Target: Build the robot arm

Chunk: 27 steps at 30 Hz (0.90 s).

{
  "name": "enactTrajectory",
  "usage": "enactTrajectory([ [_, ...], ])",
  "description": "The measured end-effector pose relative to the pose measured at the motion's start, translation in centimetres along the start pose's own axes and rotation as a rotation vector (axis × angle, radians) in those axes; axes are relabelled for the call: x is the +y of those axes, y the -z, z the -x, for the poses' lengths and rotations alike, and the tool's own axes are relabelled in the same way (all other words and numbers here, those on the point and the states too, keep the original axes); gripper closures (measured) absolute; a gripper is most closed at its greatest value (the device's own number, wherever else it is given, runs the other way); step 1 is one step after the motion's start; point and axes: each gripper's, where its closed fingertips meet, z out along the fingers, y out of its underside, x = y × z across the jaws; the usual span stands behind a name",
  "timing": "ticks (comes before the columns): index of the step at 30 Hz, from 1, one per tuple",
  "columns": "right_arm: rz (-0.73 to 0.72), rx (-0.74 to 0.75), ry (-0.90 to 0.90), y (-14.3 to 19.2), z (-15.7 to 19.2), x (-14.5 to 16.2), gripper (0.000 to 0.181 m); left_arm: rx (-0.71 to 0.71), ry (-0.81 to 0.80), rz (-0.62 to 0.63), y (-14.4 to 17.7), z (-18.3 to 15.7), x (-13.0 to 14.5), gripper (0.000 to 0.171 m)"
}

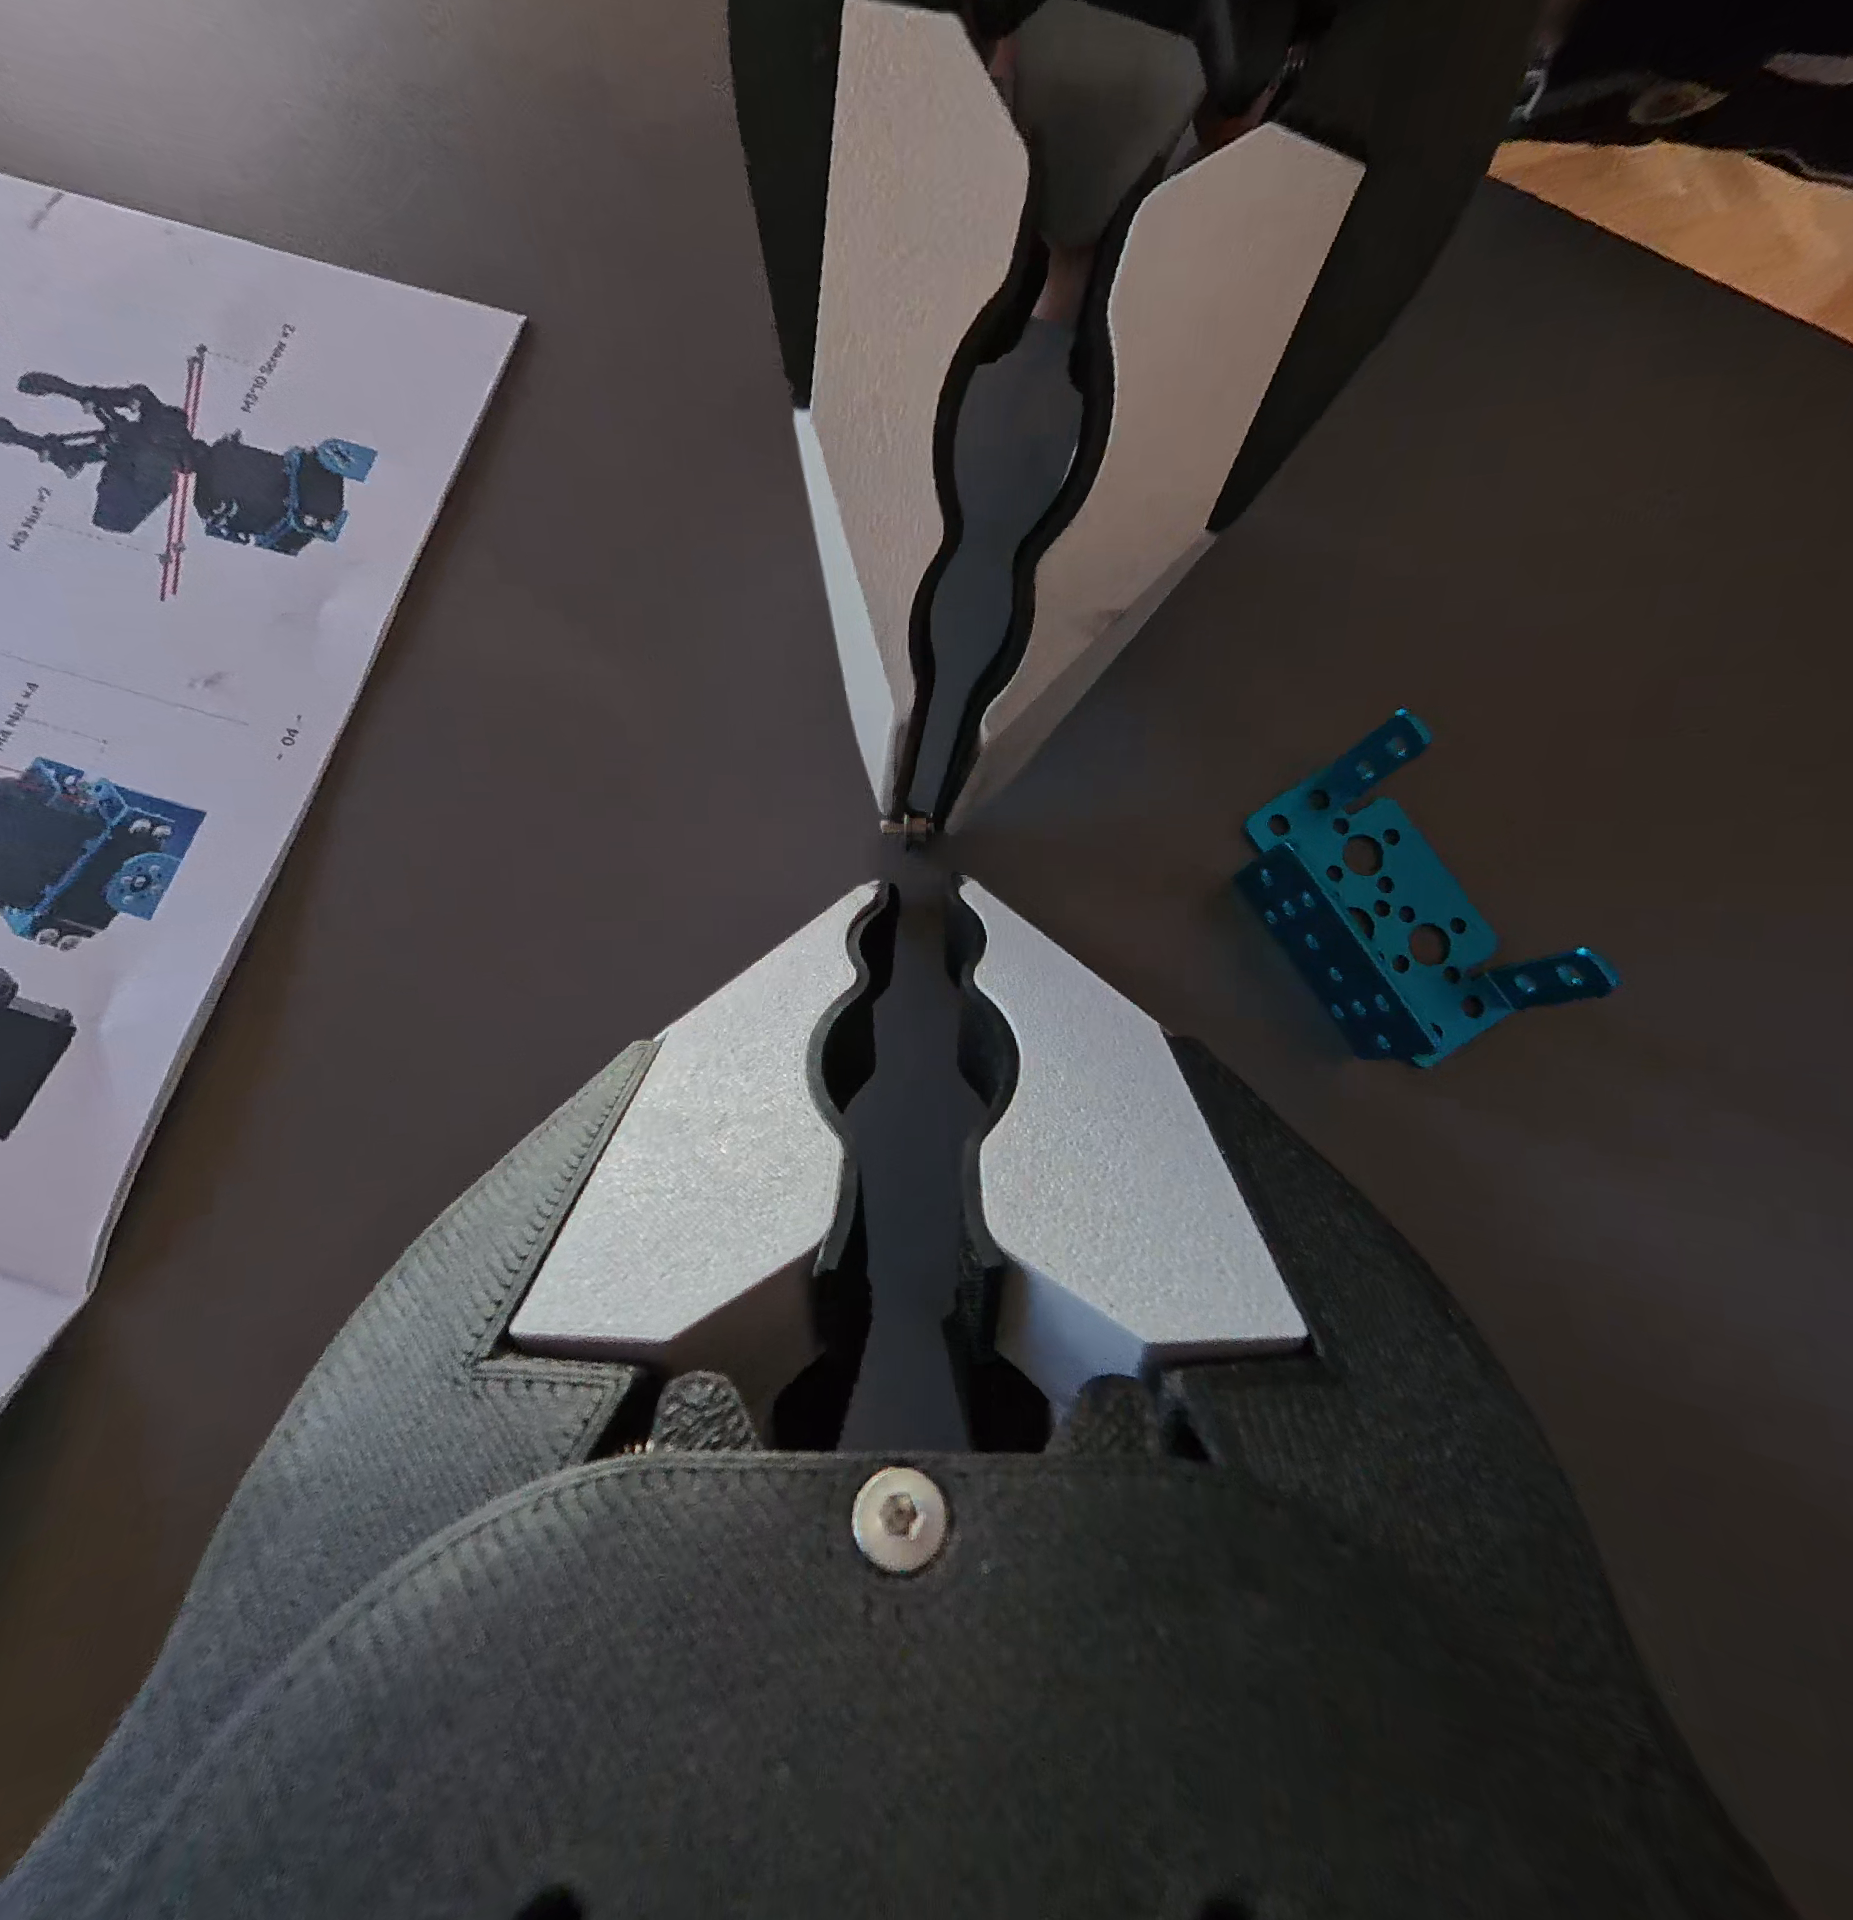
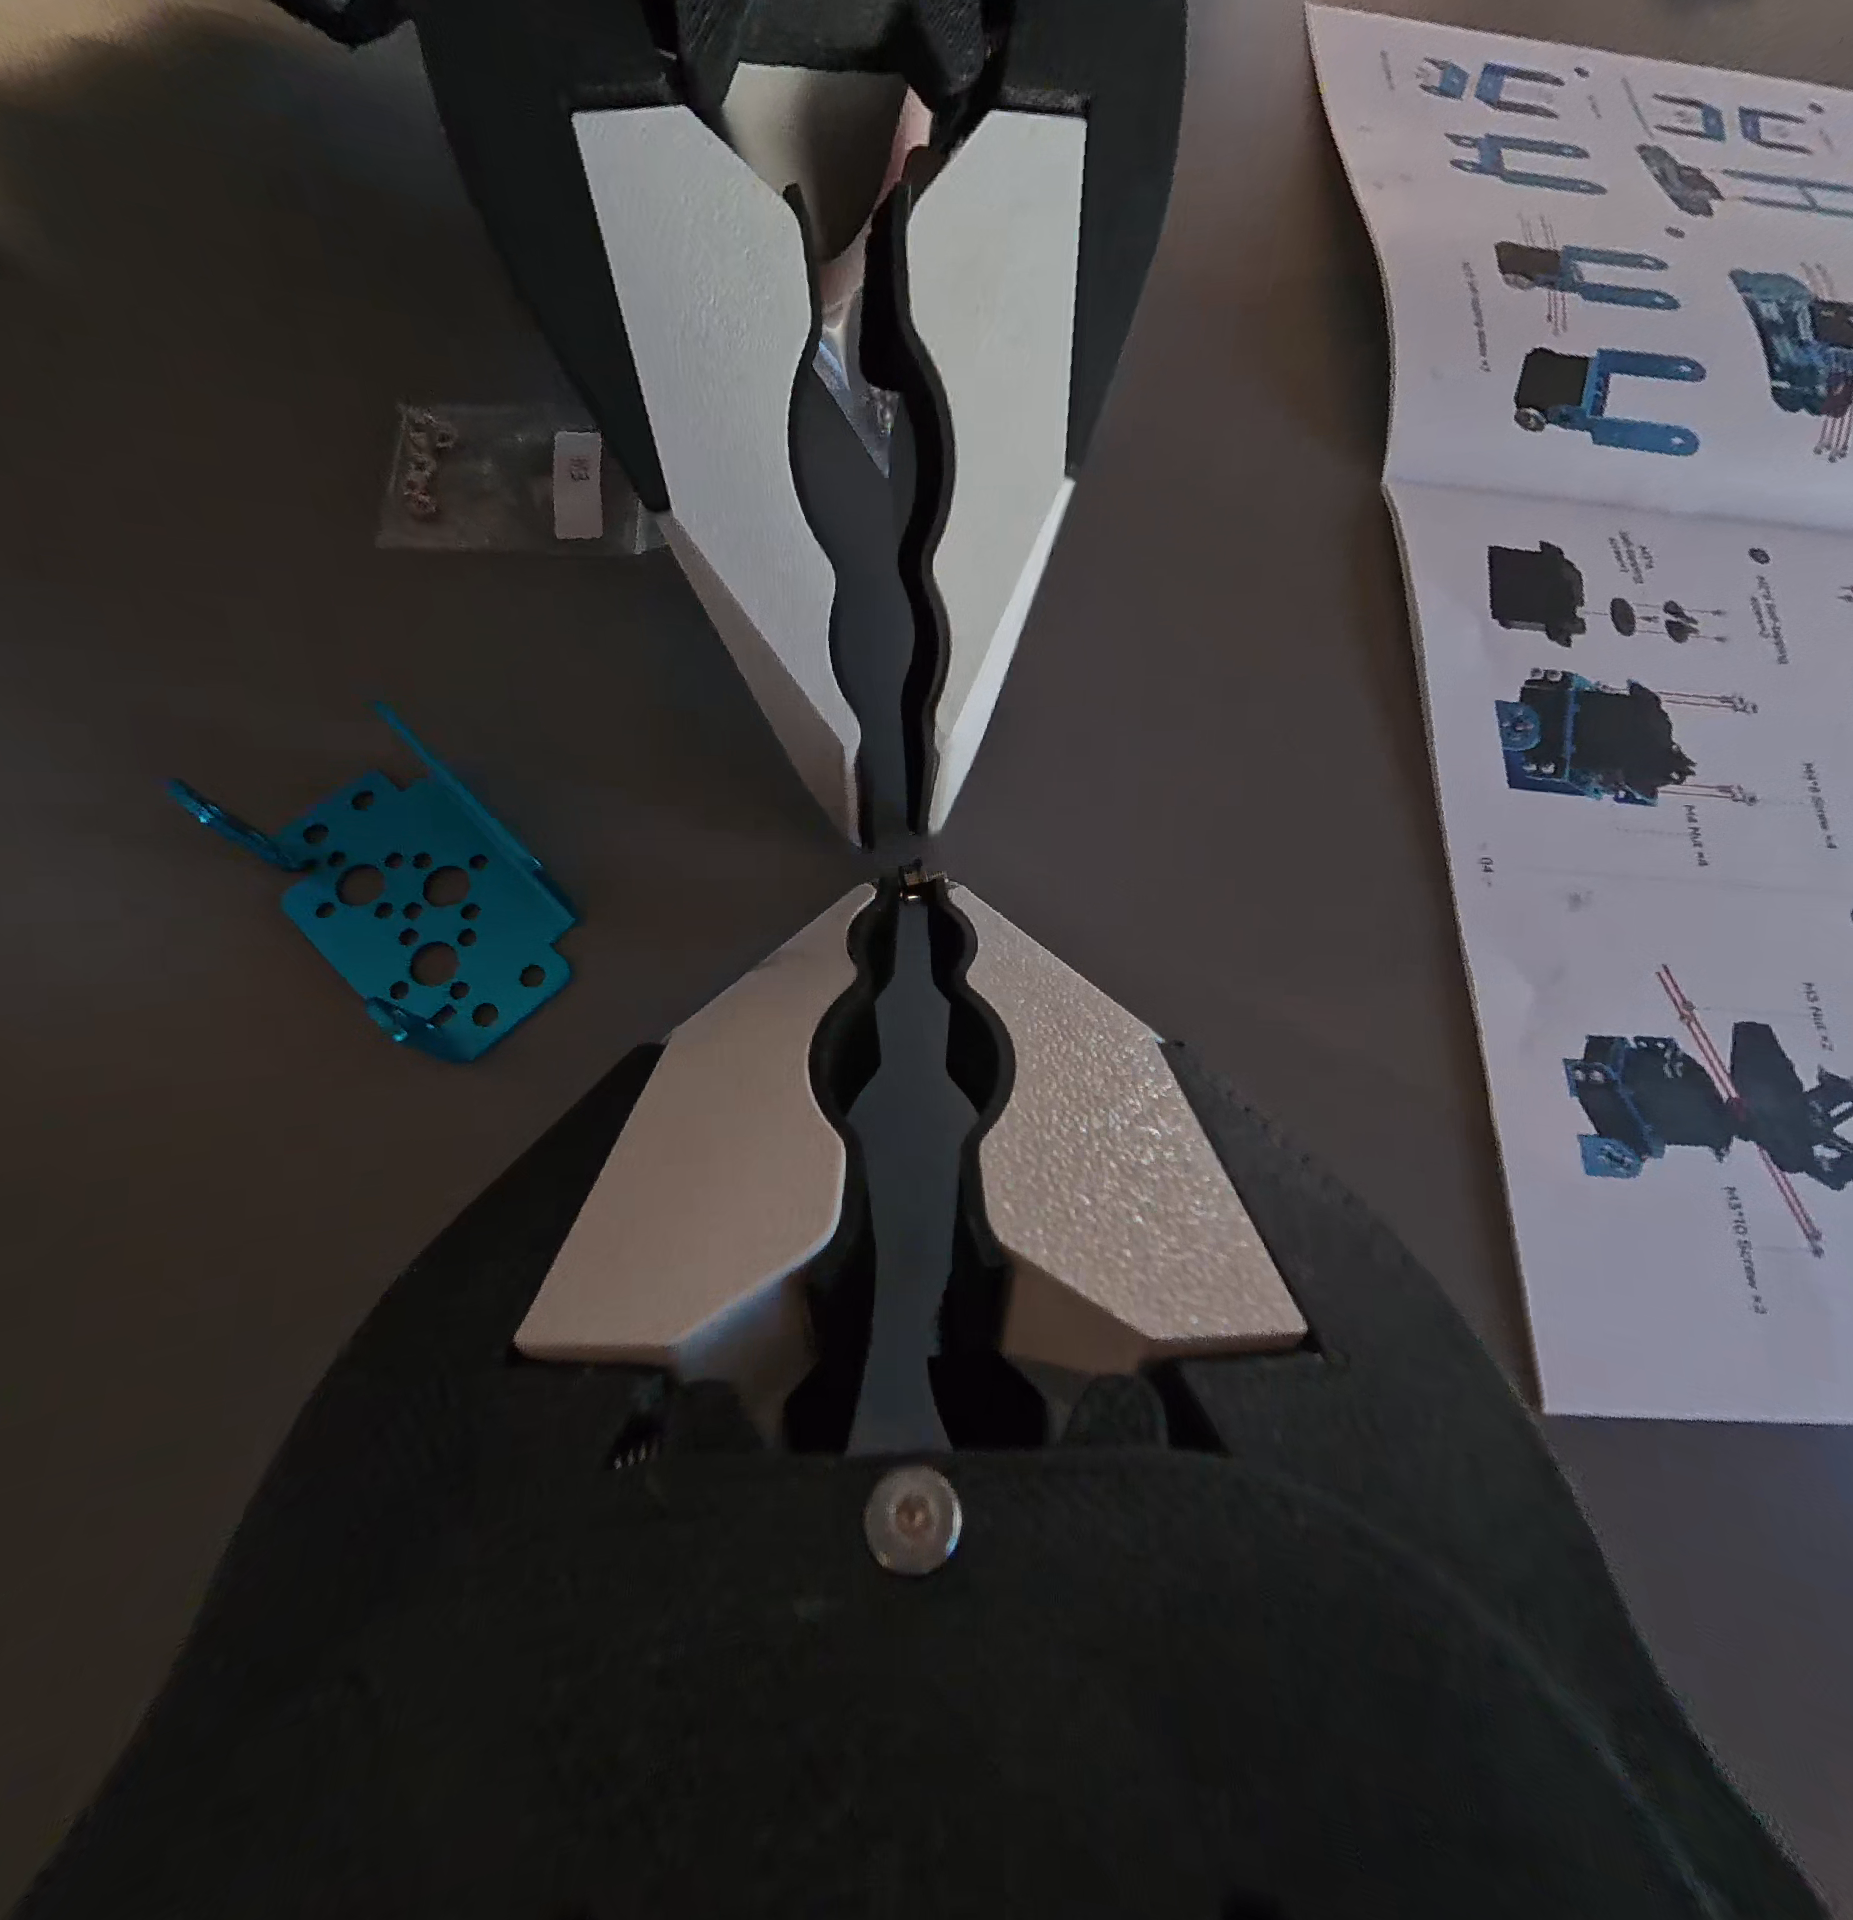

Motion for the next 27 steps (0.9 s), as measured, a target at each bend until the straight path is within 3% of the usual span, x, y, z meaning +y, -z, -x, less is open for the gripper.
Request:
enactTrajectory([
  [5,-0.007,0.055,-0.083,0.9,0.1,-0.2,0.176,0.007,0.05,-0.016,1.7,-0.7,0.8,0.162],
  [9,-0.019,0.119,-0.148,2.5,0.7,-1.0,0.176,0.133,0.048,-0.075,3.2,-3.2,0.4,0.151],
  [14,-0.044,0.215,-0.215,5.0,2.6,-2.3,0.176,0.342,-0.198,-0.021,4.0,-5.5,-0.2,0.136],
  [17,-0.033,0.284,-0.273,6.1,4.3,-2.6,0.176,0.457,-0.29,0.043,4.1,-5.7,-0.3,0.106],
  [19,-0.019,0.335,-0.308,6.6,5.5,-2.6,0.176,0.46,-0.398,0.111,3.4,-5.7,0.3,0.098],
  [21,-0.017,0.384,-0.35,6.9,6.7,-2.7,0.176,0.502,-0.454,0.13,2.7,-6.6,0.6,0.103],
  [27,-0.055,0.5,-0.448,7.5,9.9,-3.6,0.176,0.65,-0.427,0.053,1.4,-8.1,0.1,0.104],
])
